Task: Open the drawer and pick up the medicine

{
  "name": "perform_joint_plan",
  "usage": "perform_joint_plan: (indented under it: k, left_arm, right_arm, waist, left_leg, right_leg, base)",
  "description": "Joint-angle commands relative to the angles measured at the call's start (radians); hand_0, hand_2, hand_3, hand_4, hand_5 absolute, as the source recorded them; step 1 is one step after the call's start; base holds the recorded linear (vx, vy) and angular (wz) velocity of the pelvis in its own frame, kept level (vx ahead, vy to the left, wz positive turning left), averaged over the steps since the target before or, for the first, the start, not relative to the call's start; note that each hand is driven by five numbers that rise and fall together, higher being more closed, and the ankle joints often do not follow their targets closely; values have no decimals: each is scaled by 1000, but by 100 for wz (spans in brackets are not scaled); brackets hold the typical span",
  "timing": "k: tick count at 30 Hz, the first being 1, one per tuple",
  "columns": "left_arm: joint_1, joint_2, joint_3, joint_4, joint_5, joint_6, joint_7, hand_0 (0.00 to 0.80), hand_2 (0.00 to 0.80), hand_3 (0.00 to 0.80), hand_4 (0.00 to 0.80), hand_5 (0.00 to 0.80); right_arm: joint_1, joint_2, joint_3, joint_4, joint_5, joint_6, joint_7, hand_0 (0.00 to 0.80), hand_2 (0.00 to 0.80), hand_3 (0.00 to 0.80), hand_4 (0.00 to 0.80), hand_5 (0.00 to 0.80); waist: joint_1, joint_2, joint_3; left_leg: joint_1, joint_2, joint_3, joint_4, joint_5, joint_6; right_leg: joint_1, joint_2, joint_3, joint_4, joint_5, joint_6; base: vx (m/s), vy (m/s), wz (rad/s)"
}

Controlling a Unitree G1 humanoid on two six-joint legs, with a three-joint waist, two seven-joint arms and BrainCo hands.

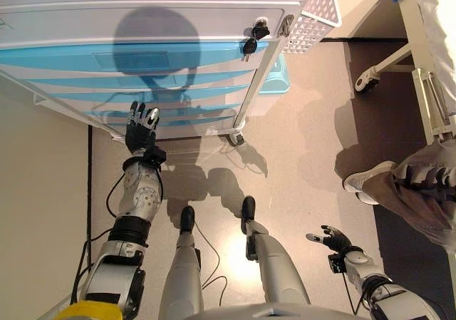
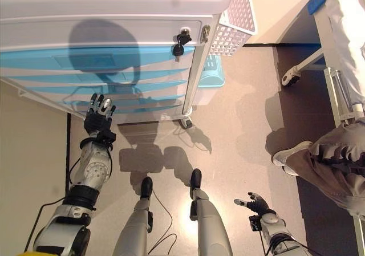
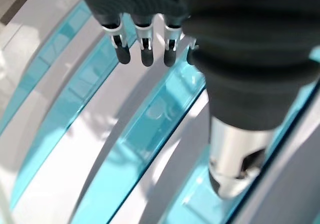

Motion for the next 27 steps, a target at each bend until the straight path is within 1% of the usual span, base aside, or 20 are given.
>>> perform_joint_plan:
  k: [1,4,10,13,17,27]
  left_arm:
    - [-47,21,-1,-79,65,-18,-27,0,0,0,0,0]
    - [-58,18,-18,-86,67,-14,-31,0,0,0,0,0]
    - [-76,6,-26,-99,45,-15,-36,0,0,0,0,0]
    - [-78,-10,-24,-105,8,-19,-45,0,0,0,0,0]
    - [-85,-52,-16,-100,-74,-34,-58,0,0,0,0,0]
    - [-93,-80,-29,-83,-149,-31,-83,0,0,0,0,0]
  right_arm:
    - [18,-42,30,14,6,13,0,0,0,0,0,0]
    - [18,-40,35,13,6,14,1,0,0,0,0,0]
    - [19,-38,39,9,3,15,3,0,0,0,0,0]
    - [18,-38,40,12,3,15,3,0,0,0,0,0]
    - [20,-34,39,11,4,16,2,0,0,0,0,0]
    - [22,-28,46,6,2,17,3,0,0,0,0,0]
  waist:
    - [-27,-11,-43]
    - [-31,-14,-49]
    - [-38,-17,-53]
    - [-39,-20,-53]
    - [-42,-27,-52]
    - [-49,-43,-54]
  left_leg:
    - [-80,-50,-16,35,-9,67]
    - [-81,-47,-15,35,-10,67]
    - [-82,-45,-13,34,-9,67]
    - [-81,-44,-13,32,-9,67]
    - [-79,-44,-12,33,-11,67]
    - [-78,-40,-13,31,-11,67]
  right_leg:
    - [20,9,-28,22,-5,56]
    - [19,10,-27,22,-3,56]
    - [17,14,-26,20,-2,57]
    - [17,14,-26,19,-2,57]
    - [17,16,-25,22,-4,56]
    - [15,18,-26,24,-4,56]
  base:
    - [0,0,0]
    - [0,0,0]
    - [0,0,0]
    - [0,0,0]
    - [0,0,0]
    - [0,0,0]
